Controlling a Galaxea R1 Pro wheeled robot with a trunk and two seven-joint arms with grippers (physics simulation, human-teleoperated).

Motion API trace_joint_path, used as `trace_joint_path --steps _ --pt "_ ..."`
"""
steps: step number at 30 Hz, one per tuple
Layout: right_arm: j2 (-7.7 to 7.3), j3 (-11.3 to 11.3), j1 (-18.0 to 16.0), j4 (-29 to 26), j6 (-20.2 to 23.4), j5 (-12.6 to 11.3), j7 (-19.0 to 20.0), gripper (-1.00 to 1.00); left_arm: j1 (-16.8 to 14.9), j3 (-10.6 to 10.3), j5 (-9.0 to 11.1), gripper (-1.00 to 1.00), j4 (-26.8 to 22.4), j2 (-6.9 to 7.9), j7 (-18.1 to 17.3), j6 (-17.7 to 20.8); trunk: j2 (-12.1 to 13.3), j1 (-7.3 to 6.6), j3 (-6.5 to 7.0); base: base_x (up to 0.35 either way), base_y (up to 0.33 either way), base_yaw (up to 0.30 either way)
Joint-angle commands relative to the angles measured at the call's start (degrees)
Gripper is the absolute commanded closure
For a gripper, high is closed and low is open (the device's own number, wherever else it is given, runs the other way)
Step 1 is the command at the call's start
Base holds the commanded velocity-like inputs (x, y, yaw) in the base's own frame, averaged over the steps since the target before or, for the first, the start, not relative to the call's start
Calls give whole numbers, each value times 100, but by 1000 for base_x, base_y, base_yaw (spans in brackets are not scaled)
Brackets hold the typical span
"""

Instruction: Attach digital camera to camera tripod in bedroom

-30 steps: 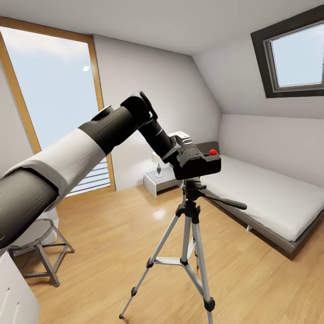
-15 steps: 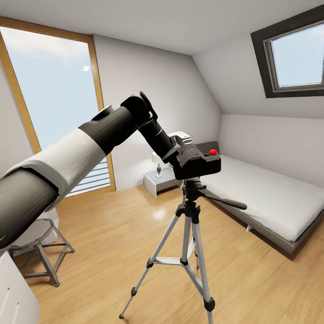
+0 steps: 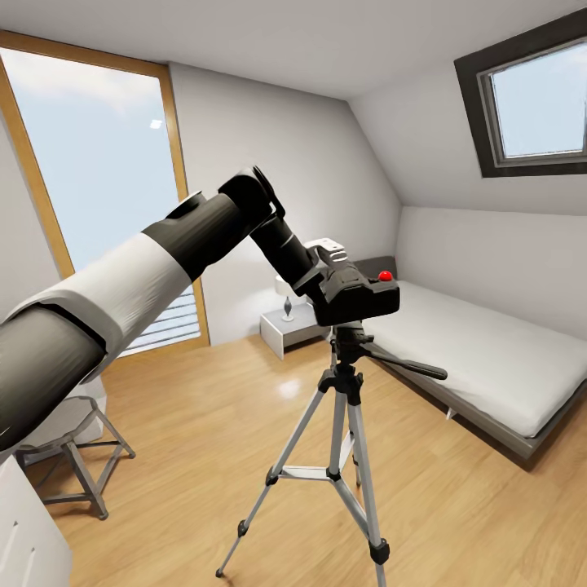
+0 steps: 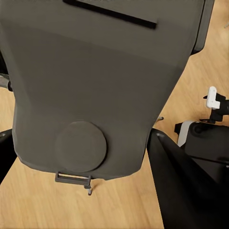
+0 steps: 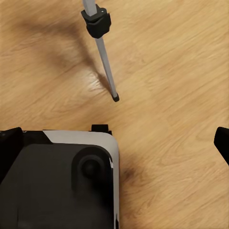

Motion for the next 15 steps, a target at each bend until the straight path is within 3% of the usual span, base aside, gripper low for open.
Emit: trace_joint_path --steps 1,15 --pt "-2 49 -2 5 -19 -60 -3 -100 -2 -16 -61 100 5 5 -55 60 -4 2 -2 0 0 0" --pt "-2 75 -2 5 -28 -60 1 -100 1 -82 -61 100 5 2 -55 60 -4 2 -2 0 0 0"
